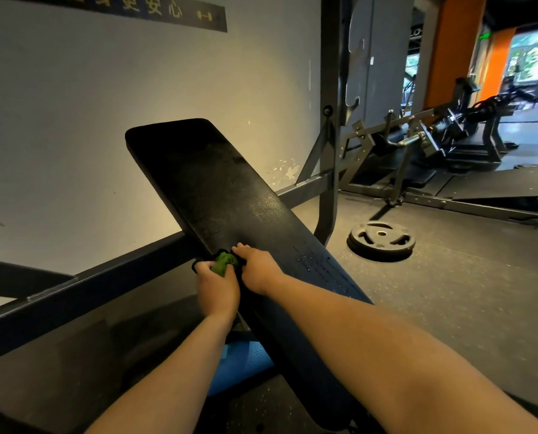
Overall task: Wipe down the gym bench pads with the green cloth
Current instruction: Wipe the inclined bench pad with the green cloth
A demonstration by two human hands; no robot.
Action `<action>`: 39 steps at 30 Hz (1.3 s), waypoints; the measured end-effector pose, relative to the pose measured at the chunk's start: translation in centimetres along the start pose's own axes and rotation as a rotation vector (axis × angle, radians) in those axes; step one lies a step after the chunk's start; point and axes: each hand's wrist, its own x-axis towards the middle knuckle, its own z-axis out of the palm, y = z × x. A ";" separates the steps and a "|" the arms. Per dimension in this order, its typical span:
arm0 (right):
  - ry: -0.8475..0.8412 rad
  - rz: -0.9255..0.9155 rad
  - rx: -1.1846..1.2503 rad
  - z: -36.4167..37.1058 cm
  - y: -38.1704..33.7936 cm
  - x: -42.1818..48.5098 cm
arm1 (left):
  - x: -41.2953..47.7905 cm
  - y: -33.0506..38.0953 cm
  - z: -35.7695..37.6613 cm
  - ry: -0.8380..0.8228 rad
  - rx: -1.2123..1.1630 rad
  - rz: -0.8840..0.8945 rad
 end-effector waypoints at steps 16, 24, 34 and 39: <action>0.002 0.026 0.215 -0.2 0.3 -0.7 | -2.4 -0.7 -0.7 -0.030 0.050 0.156; 0.080 -0.127 0.621 -1.8 -1.8 -2.3 | -4.0 2.8 -0.9 -0.276 -0.248 0.236; 0.456 0.067 0.399 -1.5 1.9 -1.5 | -4.0 -1.9 -2.5 -0.304 -0.235 -0.010; 0.205 -0.225 0.179 2.4 0.9 -1.4 | -3.1 -1.7 -1.6 -0.299 -0.275 0.016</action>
